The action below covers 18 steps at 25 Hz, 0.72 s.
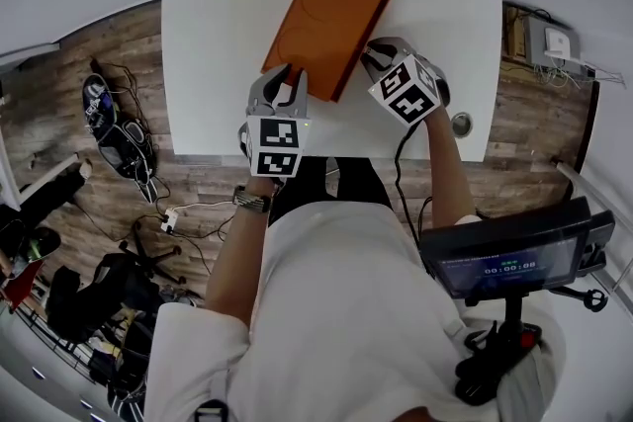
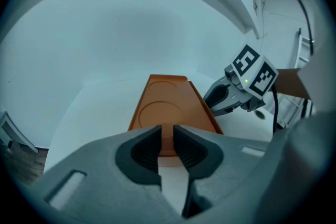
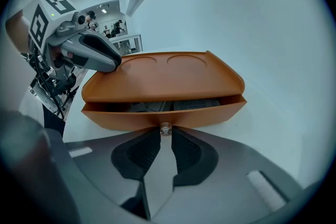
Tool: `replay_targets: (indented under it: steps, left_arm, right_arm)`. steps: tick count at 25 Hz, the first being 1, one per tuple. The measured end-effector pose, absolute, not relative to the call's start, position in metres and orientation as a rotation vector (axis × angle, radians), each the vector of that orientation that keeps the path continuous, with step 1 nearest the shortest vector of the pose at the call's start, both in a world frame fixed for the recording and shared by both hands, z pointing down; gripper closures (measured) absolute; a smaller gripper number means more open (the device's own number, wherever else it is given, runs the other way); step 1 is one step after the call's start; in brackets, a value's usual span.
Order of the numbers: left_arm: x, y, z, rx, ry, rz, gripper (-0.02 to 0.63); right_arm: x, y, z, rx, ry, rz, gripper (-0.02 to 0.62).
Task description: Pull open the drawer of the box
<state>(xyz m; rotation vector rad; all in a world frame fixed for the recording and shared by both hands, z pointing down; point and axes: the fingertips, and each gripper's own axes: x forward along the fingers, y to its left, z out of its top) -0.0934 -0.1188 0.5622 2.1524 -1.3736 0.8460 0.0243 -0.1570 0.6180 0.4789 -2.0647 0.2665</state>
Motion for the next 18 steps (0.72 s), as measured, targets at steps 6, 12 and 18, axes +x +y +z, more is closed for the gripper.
replay_targets:
  steps: [6,12,18]
  left_arm:
    - [-0.094,-0.120,0.563,2.152,-1.374,0.845,0.531]
    - [-0.095,-0.121,0.565,2.151,-1.373,0.846,0.531]
    - [-0.095,-0.122,0.565,2.151,-1.375,0.847,0.531]
  right_arm:
    - [0.031,-0.155,0.619,0.486,-2.056,0.279,0.526]
    - [0.038,-0.154,0.621,0.510,-2.057,0.313,0.526]
    - [0.046,-0.152,0.622,0.533,-2.062,0.353,0.526]
